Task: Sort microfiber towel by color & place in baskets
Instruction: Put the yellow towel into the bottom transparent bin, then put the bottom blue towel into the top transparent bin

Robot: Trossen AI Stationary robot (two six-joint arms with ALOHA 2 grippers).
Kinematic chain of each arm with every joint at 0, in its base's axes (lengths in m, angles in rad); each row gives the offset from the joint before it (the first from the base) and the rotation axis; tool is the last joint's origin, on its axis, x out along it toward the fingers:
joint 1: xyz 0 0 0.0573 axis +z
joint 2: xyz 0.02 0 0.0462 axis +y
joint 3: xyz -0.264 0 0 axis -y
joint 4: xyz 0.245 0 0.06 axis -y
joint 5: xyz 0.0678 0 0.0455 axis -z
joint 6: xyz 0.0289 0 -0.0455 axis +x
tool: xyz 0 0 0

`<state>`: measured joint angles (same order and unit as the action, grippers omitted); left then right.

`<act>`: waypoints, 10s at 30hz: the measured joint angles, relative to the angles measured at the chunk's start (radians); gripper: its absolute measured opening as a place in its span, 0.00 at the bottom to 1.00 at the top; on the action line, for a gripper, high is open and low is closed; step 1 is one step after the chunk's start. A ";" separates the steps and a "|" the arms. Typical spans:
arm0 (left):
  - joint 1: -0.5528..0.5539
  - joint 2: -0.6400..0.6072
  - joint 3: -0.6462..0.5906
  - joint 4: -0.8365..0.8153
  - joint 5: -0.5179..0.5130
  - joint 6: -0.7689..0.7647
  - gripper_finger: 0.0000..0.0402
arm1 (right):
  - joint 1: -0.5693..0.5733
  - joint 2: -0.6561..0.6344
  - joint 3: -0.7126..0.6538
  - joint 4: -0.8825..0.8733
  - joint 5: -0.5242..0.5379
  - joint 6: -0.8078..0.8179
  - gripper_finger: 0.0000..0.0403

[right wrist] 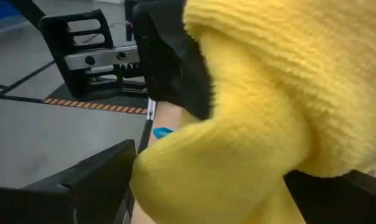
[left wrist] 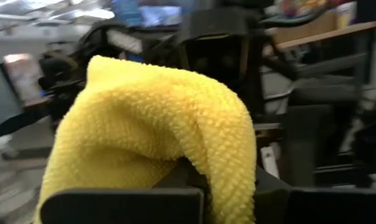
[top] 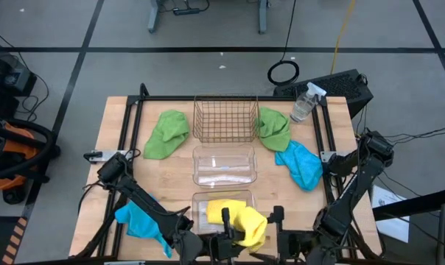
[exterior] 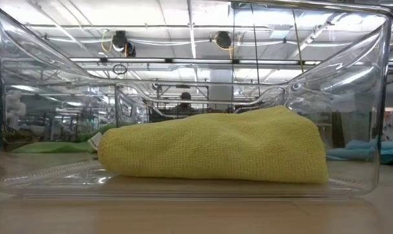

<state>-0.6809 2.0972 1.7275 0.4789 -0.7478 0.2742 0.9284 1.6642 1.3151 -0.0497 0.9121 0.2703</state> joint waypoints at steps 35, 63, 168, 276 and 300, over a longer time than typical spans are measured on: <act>-0.270 -0.003 0.000 0.037 -0.821 0.253 0.70 | -0.167 -0.014 0.000 -0.152 -0.227 0.103 0.01; -0.295 -0.003 0.000 0.037 -0.824 0.315 0.70 | -0.398 0.135 0.000 -0.342 -0.658 0.188 0.02; -0.273 -0.003 -0.001 -0.036 -0.731 0.043 0.69 | 0.198 0.210 0.155 -0.735 -0.126 0.741 0.03; -0.159 -0.254 -0.229 -2.032 0.067 -1.837 0.05 | -0.083 0.176 0.155 -0.566 -0.058 -0.059 0.03; -0.012 -0.399 -0.155 -1.978 -0.252 -1.381 0.05 | -0.538 0.121 0.155 -0.245 -0.398 -0.604 0.12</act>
<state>-0.6930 1.6985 1.5726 -1.4988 -1.0001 -1.1072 0.3905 1.7855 1.4700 -0.2945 0.5141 -0.3339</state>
